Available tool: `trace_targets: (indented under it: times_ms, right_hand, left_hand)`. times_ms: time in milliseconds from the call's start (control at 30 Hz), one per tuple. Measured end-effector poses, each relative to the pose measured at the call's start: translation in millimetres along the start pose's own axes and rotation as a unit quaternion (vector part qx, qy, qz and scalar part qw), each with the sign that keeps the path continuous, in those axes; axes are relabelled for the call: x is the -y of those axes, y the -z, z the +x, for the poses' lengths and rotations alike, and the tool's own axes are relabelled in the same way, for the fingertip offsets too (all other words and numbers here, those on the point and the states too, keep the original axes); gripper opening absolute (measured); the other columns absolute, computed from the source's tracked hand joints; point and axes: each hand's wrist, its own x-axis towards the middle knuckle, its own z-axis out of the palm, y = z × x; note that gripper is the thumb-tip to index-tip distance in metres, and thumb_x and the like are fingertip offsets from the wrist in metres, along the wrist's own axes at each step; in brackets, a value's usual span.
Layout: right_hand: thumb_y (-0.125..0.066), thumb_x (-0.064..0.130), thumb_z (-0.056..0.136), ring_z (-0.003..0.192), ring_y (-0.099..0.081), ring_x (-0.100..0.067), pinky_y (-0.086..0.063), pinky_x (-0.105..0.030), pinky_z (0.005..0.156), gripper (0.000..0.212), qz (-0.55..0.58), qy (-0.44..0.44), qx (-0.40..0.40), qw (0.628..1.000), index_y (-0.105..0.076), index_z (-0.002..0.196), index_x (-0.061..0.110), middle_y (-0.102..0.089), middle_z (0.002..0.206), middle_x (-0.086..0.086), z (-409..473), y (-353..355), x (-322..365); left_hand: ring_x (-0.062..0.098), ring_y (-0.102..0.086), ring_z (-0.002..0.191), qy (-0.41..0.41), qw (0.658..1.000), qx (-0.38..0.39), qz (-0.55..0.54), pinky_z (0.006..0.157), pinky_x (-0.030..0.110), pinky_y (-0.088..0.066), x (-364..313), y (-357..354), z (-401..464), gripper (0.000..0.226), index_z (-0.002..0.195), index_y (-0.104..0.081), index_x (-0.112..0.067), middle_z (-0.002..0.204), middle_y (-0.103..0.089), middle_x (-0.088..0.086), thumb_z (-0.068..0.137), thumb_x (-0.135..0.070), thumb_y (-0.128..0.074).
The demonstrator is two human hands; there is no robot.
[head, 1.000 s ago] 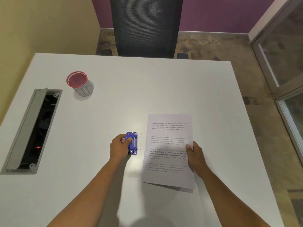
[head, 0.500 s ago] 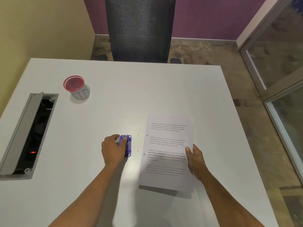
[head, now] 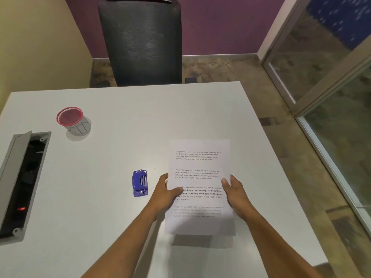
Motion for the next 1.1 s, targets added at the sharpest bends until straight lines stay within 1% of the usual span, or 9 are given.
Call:
trace_targets:
  times_ms: [67, 167, 300, 433, 633, 800, 900, 1000, 1100]
  right_hand:
    - [-0.041, 0.028, 0.104, 0.101, -0.069, -0.003, -0.055, -0.015, 0.069, 0.033, 0.002, 0.001, 0.002, 1.0, -0.051, 0.136, 0.025, -0.068, 0.123, 0.012, -1.9, 8.4, 2.4]
    - [-0.043, 0.03, 0.103, 0.1, -0.07, -0.005, -0.057, -0.018, 0.068, 0.031, 0.015, 0.004, 0.005, 1.0, -0.053, 0.132, 0.027, -0.069, 0.12, 0.015, 1.3, 25.2, 5.0]
    - [-0.047, 0.031, 0.101, 0.101, -0.067, 0.004, -0.055, -0.013, 0.071, 0.029, -0.005, 0.014, 0.011, 1.0, -0.051, 0.13, 0.03, -0.064, 0.118, 0.025, 20.0, 52.3, 8.1]
    - [-0.061, 0.007, 0.094, 0.111, -0.067, -0.021, -0.056, -0.039, 0.092, 0.036, 0.032, -0.008, 0.029, 0.999, -0.052, 0.128, 0.016, -0.069, 0.124, 0.002, 51.3, 91.3, 5.1]
    - [-0.066, 0.001, 0.088, 0.096, -0.074, -0.02, -0.06, -0.029, 0.073, 0.034, 0.046, -0.018, 0.012, 0.999, -0.058, 0.116, 0.018, -0.076, 0.11, 0.002, 99.1, 136.8, 18.4]
    - [-0.065, -0.003, 0.086, 0.088, -0.074, -0.011, -0.056, -0.018, 0.065, 0.03, 0.025, -0.005, -0.026, 0.999, -0.061, 0.108, 0.017, -0.077, 0.101, 0.006, 153.6, 165.4, 39.4]
    - [-0.065, -0.004, 0.087, 0.092, -0.073, -0.01, -0.056, -0.018, 0.069, 0.029, 0.008, 0.019, -0.032, 0.999, -0.062, 0.105, 0.018, -0.075, 0.104, 0.004, 189.3, 177.8, 52.7]
    - [-0.063, -0.006, 0.087, 0.099, -0.071, -0.016, -0.057, -0.029, 0.082, 0.029, 0.004, 0.037, -0.04, 0.999, -0.061, 0.108, 0.014, -0.073, 0.108, -0.002, 226.6, 187.9, 64.3]
    - [-0.061, -0.01, 0.088, 0.104, -0.068, -0.024, -0.055, -0.038, 0.091, 0.033, 0.006, 0.05, -0.057, 0.997, -0.058, 0.117, 0.006, -0.071, 0.111, -0.009, 265.3, 196.0, 76.8]
  left_hand:
    - [0.014, -0.066, 0.105, -0.012, 1.0, -0.004, 0.025, 0.096, 0.038, -0.052, 0.4, -12.0, 2.0, 0.05, 0.127, -0.045, -0.018, 0.122, -0.066, 0.003, 0.085, -0.007, -0.069]
    - [-0.001, -0.068, 0.092, -0.029, 0.998, -0.026, 0.051, 0.078, 0.02, -0.055, -4.6, -30.8, 8.9, 0.041, 0.118, -0.048, -0.024, 0.114, -0.068, -0.004, 0.086, -0.007, -0.066]
    - [0.002, -0.068, 0.087, -0.035, 0.998, -0.039, 0.041, 0.069, 0.018, -0.057, -19.1, -58.7, 25.7, 0.038, 0.117, -0.046, -0.026, 0.107, -0.068, -0.008, 0.088, -0.007, -0.064]
    - [0.015, -0.069, 0.095, -0.033, 0.998, -0.053, 0.022, 0.075, 0.028, -0.058, -35.1, -91.2, 48.2, 0.037, 0.12, -0.045, -0.02, 0.109, -0.068, -0.002, 0.09, -0.006, -0.062]
    - [0.023, -0.068, 0.084, -0.022, 0.998, -0.062, 0.014, 0.076, 0.046, -0.057, -64.5, -138.4, 95.5, 0.034, 0.117, -0.043, -0.017, 0.102, -0.068, 0.004, 0.091, -0.003, -0.059]
    - [0.015, -0.068, 0.086, -0.028, 0.997, -0.068, 0.01, 0.056, 0.021, -0.056, -87.8, -170.1, 147.4, 0.03, 0.116, -0.043, -0.013, 0.107, -0.066, 0.004, 0.092, 0.0, -0.056]
    - [0.022, -0.067, 0.095, -0.032, 0.996, -0.075, 0.03, 0.061, 0.029, -0.059, -101.3, -181.6, 184.3, 0.029, 0.118, -0.044, -0.013, 0.113, -0.064, 0.005, 0.093, -0.003, -0.055]
    - [0.026, -0.066, 0.102, -0.042, 0.995, -0.079, 0.053, 0.086, 0.045, -0.057, -115.0, -189.2, 225.1, 0.032, 0.119, -0.045, -0.012, 0.117, -0.064, 0.007, 0.091, -0.005, -0.058]
    - [0.022, -0.067, 0.099, -0.049, 0.993, -0.084, 0.065, 0.084, 0.038, -0.057, -129.0, -194.0, 265.3, 0.035, 0.119, -0.046, -0.012, 0.116, -0.066, 0.007, 0.089, -0.007, -0.062]
